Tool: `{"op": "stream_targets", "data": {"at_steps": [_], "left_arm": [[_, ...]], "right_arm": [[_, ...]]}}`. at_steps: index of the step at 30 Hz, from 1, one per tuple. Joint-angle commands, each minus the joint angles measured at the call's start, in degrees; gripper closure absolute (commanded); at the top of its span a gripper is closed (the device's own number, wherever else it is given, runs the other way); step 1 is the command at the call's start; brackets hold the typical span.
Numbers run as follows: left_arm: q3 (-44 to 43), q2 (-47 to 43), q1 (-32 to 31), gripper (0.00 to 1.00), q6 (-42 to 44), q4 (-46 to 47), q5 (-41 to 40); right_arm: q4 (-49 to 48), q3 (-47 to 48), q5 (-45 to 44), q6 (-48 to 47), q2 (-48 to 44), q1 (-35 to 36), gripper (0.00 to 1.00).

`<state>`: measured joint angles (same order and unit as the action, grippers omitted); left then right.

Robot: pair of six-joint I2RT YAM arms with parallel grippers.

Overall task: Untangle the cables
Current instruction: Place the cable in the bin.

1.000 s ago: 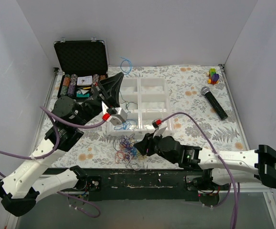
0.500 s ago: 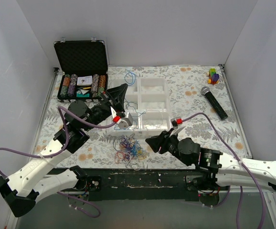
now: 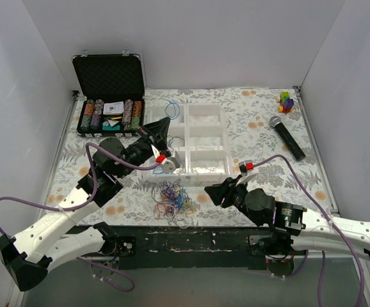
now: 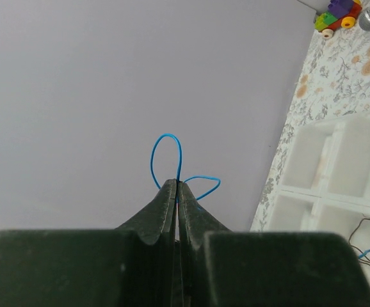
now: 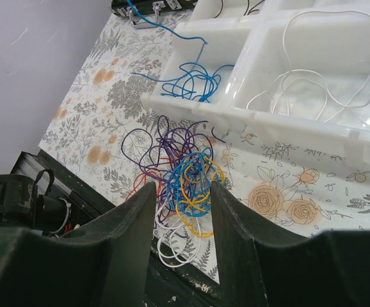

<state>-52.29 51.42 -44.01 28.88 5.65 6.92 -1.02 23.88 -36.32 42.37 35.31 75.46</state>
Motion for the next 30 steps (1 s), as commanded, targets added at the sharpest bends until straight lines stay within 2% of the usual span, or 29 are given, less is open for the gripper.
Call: {"op": "stream_targets", "data": {"at_steps": [1,10,15,25,30], "left_arm": [[2.3,-1.0,-0.2,1.00,-2.9,0.1,-1.2],[4.3,1.0,-0.1,1.00,-5.8,3.2,-1.8],[4.0,2.1,-0.1,1.00,-10.2,0.8,-3.1],[17.2,-2.3,0.2,1.00,-15.5,0.9,-4.5],[22.1,-0.9,1.9,1.00,-13.0,7.2,-4.1]], "right_arm": [[-0.8,0.2,-2.0,1.0,0.3,0.2,0.52],[-0.9,-0.4,-2.2,0.8,0.2,0.2,0.52],[-0.7,-0.9,-2.4,0.9,-0.3,0.2,0.52],[-0.5,-0.5,-2.6,0.3,-1.0,0.2,0.52],[-1.2,-0.9,-2.5,0.0,-0.8,0.2,0.52]]}}
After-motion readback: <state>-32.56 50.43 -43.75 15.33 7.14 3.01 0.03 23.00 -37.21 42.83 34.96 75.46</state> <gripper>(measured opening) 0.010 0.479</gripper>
